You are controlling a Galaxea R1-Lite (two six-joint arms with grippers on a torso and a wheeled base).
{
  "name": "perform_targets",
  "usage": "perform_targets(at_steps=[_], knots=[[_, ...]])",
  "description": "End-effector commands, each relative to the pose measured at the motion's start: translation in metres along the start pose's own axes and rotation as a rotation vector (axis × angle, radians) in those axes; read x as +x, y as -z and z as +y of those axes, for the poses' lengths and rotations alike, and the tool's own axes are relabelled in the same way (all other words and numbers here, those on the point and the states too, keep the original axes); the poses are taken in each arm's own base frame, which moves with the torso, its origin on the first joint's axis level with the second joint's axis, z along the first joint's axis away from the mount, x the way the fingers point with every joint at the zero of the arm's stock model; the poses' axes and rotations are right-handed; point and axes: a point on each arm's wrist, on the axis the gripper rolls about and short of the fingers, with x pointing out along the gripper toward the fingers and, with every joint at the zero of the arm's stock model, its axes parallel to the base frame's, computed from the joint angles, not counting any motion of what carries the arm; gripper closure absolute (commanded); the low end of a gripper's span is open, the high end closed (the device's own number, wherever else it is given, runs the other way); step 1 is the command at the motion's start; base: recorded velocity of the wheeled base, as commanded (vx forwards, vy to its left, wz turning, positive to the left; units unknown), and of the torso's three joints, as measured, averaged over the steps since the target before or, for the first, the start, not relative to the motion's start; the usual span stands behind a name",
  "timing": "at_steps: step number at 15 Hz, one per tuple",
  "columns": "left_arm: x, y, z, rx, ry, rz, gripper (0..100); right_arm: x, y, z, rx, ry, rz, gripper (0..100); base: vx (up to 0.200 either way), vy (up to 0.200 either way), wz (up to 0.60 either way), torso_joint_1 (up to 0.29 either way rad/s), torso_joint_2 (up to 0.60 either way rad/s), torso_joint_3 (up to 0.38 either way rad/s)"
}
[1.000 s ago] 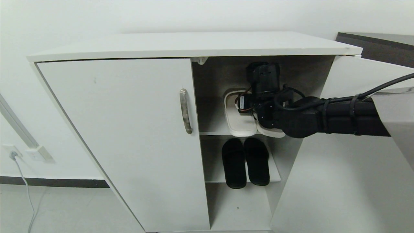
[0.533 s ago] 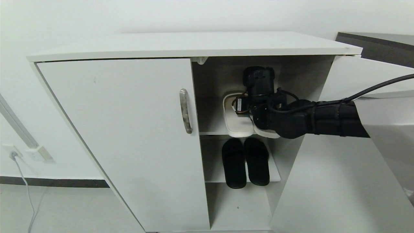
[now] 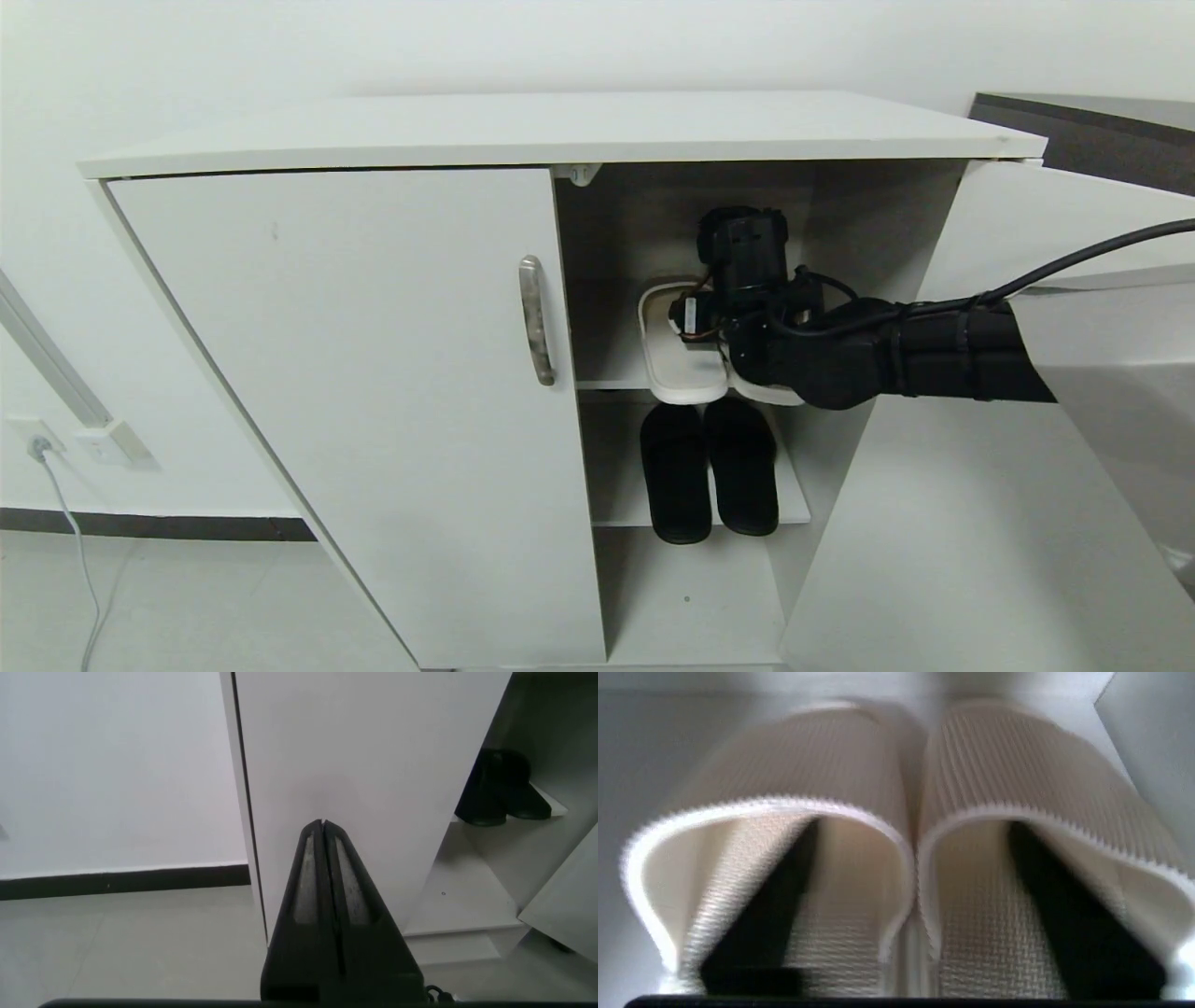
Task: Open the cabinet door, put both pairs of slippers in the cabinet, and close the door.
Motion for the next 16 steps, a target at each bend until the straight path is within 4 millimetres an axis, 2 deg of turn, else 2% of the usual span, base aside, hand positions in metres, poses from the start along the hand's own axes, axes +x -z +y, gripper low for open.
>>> perform_targets(at_steps=[1, 4, 5, 11, 12, 16], knots=[[0.0, 0.0, 0.0, 0.0, 0.0, 0.001, 100, -0.016, -0.009, -0.007, 0.0, -0.013, -0.001, 0, 0.0, 0.0, 0.0, 0.0, 0.0, 0.0], [0.0, 0.0, 0.0, 0.0, 0.0, 0.0, 100, -0.038, -0.015, -0.013, 0.001, -0.029, -0.006, 0, 0.0, 0.0, 0.0, 0.0, 0.0, 0.0], [0.0, 0.0, 0.0, 0.0, 0.0, 0.0, 100, -0.054, -0.015, -0.016, 0.003, -0.047, -0.012, 0, 0.0, 0.0, 0.0, 0.0, 0.0, 0.0], [0.0, 0.0, 0.0, -0.002, 0.001, 0.0, 100, -0.116, 0.005, -0.023, -0.007, -0.181, -0.025, 0, 0.0, 0.0, 0.0, 0.0, 0.0, 0.0], [0.0, 0.0, 0.0, -0.002, 0.001, 0.001, 100, -0.124, 0.01, -0.025, -0.009, -0.21, -0.022, 100, 0.0, 0.0, 0.0, 0.0, 0.0, 0.0], [0.0, 0.0, 0.0, -0.002, 0.001, 0.0, 100, -0.14, 0.038, -0.023, -0.041, -0.296, -0.04, 100, 0.0, 0.0, 0.0, 0.0, 0.0, 0.0]])
